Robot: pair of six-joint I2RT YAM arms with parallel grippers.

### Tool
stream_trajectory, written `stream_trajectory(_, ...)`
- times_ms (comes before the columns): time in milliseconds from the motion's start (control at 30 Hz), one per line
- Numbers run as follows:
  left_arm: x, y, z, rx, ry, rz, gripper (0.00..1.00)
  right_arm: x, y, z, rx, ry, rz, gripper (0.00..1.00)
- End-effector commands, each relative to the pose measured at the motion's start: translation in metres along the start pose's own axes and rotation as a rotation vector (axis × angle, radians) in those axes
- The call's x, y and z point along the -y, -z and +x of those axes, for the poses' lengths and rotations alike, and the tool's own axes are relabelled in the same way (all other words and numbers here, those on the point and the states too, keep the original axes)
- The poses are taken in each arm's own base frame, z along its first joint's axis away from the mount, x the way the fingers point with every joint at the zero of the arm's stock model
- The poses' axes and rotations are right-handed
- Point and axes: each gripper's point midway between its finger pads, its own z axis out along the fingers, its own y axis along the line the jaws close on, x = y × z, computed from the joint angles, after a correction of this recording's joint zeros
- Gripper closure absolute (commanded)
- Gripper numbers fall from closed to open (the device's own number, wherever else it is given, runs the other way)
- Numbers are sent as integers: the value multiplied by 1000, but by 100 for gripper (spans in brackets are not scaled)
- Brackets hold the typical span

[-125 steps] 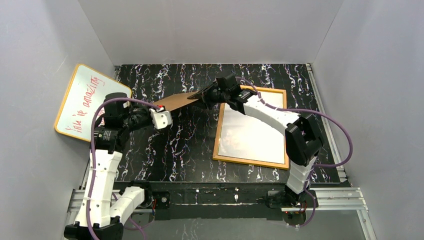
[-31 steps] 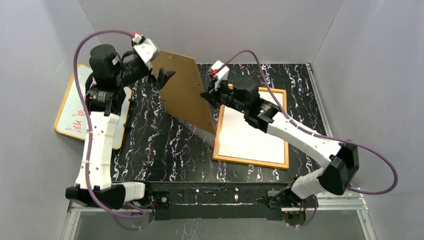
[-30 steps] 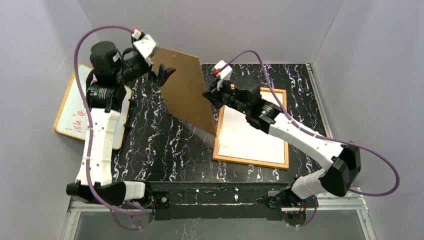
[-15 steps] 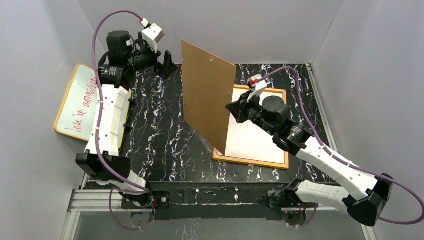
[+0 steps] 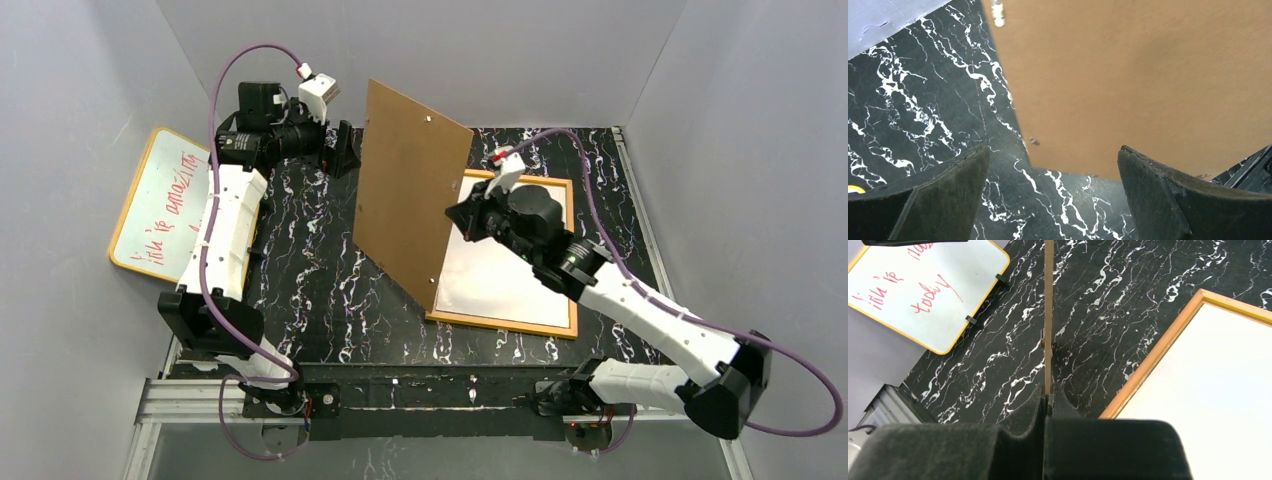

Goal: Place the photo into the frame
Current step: Turn over the photo frame item at the center of the board.

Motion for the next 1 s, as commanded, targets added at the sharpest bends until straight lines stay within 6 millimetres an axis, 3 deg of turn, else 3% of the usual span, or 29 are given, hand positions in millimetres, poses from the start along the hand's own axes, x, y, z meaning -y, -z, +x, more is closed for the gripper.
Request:
stream_trajectory(0, 9, 1, -3, -44, 57, 19, 2, -15, -17, -20, -1, -47, -11, 99)
stream_trajectory(100, -3, -1, 11, -90, -9, -25, 2, -9, -13, -9, -46, -17, 2, 99)
stream_trajectory(167, -7, -1, 20, -125, -26, -38, 2, 1, -5, -24, -4, 11, 50, 99)
stream_trajectory(300, -9, -5, 30, -138, -52, -35, 2, -1, 4, -47, 58, 8, 32, 99)
stream_trajectory(467, -9, -17, 34, -136, -45, -5, 2, 4, -12, -45, 10, 22, 49, 99)
stream_trajectory(700, -12, -13, 50, -181, -86, -21, 2, 17, -30, -36, -47, -106, 17, 99)
stream_trajectory(967, -15, -13, 74, -236, -99, -34, 2, 36, -20, -54, -82, -219, -39, 99)
